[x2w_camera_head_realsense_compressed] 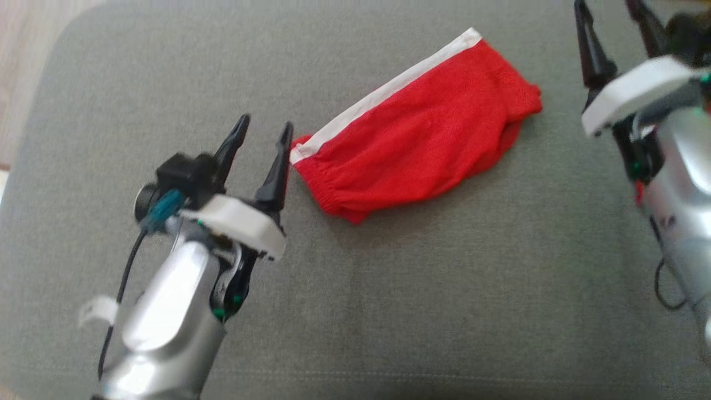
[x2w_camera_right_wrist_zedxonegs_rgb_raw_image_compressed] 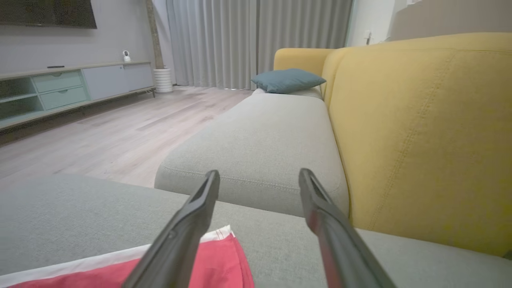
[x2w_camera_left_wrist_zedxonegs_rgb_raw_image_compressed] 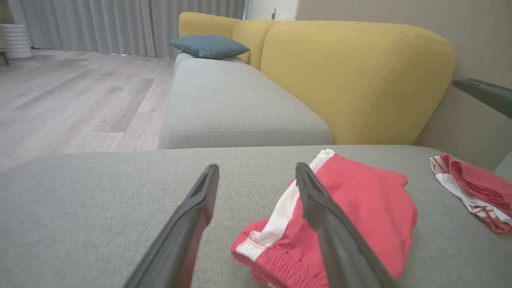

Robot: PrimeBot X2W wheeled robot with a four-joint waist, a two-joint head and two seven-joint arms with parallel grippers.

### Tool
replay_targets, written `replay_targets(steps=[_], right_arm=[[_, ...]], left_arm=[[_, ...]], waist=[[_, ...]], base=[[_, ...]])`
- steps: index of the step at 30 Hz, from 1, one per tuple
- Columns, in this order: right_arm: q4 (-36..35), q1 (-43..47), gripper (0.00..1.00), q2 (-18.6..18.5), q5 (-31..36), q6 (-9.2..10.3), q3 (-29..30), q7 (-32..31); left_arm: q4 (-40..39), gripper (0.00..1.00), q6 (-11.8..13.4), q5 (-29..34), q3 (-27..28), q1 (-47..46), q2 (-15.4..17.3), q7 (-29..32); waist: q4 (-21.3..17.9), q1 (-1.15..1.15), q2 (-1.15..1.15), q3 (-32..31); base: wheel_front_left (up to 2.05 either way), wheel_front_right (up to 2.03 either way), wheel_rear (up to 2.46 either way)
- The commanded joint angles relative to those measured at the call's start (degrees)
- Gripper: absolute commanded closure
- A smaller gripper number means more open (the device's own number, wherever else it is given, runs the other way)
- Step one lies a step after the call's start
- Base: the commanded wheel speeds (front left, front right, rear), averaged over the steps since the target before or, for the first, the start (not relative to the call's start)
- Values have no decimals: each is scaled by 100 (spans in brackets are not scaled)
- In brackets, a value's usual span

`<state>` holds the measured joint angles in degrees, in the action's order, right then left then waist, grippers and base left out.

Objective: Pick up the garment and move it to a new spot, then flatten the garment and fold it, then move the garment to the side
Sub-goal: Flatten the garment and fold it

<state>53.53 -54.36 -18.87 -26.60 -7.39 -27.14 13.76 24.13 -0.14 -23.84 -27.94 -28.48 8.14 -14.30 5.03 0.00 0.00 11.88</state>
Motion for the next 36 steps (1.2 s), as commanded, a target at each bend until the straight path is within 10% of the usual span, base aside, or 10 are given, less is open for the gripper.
replay_targets(steps=[1, 20, 36], right_arm=[[-291, 257, 0, 10, 65, -10, 90, 85], [-3074, 3928, 0, 1369, 1597, -10, 2235, 115], [-3275, 4091, 0, 1590, 1256, -10, 2535, -490]], left_arm=[[-281, 0, 52, 30, 331, 48, 136, -70], [-1436, 0, -8, 602, 1754, 1879, -360, -70], [-1400, 0, -290, 931, 1851, 1921, -518, -70]], waist=[[-114, 0, 0, -207], [-671, 0, 0, -860], [-345, 0, 0, -413]], base=[[0, 0, 0], [0, 0, 0], [0, 0, 0]])
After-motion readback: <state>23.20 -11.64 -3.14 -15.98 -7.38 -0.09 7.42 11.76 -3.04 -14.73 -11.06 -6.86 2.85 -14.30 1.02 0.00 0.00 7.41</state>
